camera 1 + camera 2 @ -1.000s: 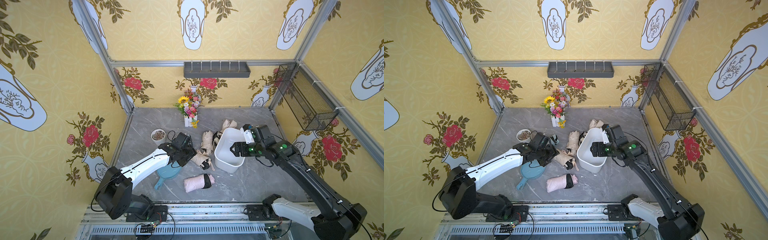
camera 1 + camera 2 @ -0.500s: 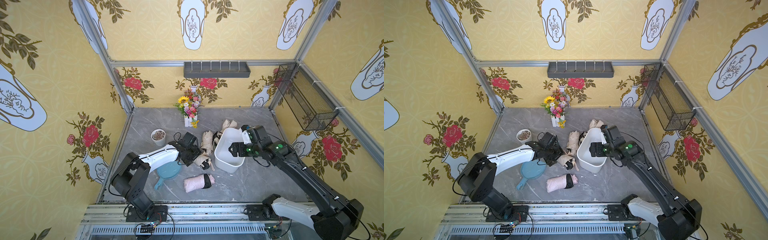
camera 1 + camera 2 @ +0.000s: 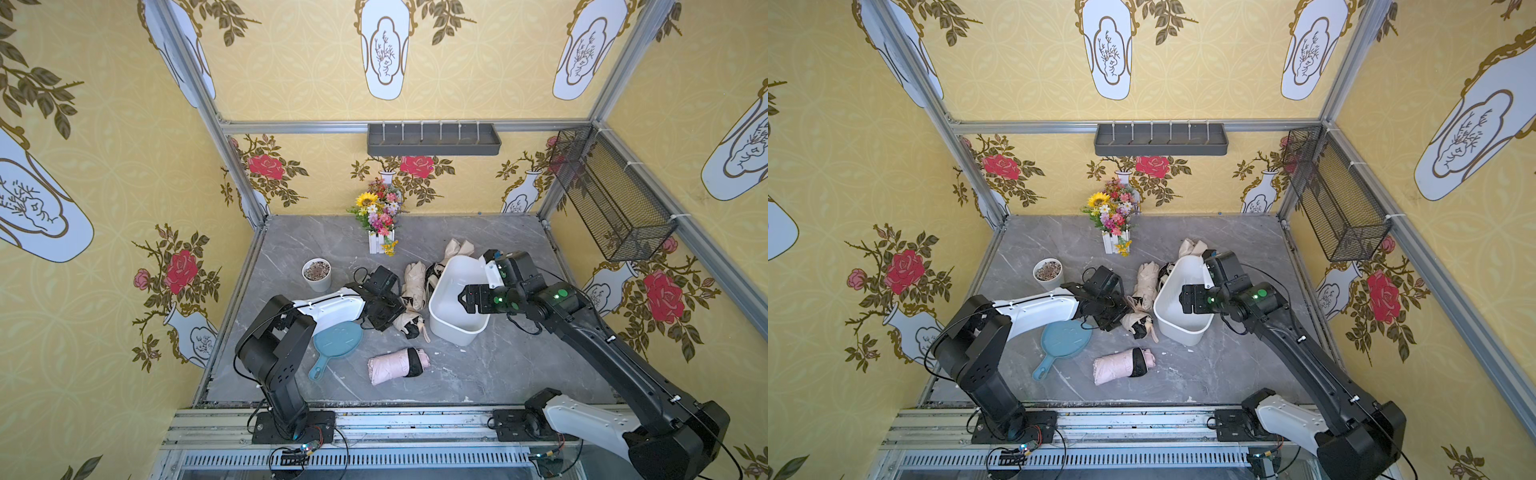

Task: Put the umbrella into the storage box
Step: Pick up the umbrella from the center of the board.

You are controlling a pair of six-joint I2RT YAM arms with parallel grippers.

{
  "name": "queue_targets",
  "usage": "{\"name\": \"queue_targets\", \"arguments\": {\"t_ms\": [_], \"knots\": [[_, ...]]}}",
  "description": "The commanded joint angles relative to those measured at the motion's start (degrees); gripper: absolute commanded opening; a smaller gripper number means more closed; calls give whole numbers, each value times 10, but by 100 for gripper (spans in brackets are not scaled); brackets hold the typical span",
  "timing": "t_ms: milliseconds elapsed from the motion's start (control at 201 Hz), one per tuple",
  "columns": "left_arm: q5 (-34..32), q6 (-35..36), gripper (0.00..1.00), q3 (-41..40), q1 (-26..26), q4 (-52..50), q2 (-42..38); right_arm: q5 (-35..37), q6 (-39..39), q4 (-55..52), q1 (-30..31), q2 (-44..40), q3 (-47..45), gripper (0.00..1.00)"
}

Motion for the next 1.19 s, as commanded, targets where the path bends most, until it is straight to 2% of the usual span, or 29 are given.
{"name": "queue_targets", "arguments": {"t_ms": [0, 204, 582, 836, 1045, 1185], "knots": [[-3, 8, 51, -8, -1, -10, 8, 4, 10, 2, 0, 4, 6, 93], [-9, 13, 40, -15, -1, -14, -16, 15, 14, -11, -1, -5, 16, 93], [-59, 55, 33, 10, -1, -105, -126, 8, 31, -23, -25, -14, 1, 93], [-84, 118, 27, 116, -3, -190, -161, -66, 15, -46, -125, -34, 4, 92], [-83, 168, 22, 230, -32, -226, -144, -96, 9, -64, -154, -45, 13, 92], [-78, 205, 22, 281, -56, -215, -128, -177, 1, -38, -158, -54, 13, 92]]}}
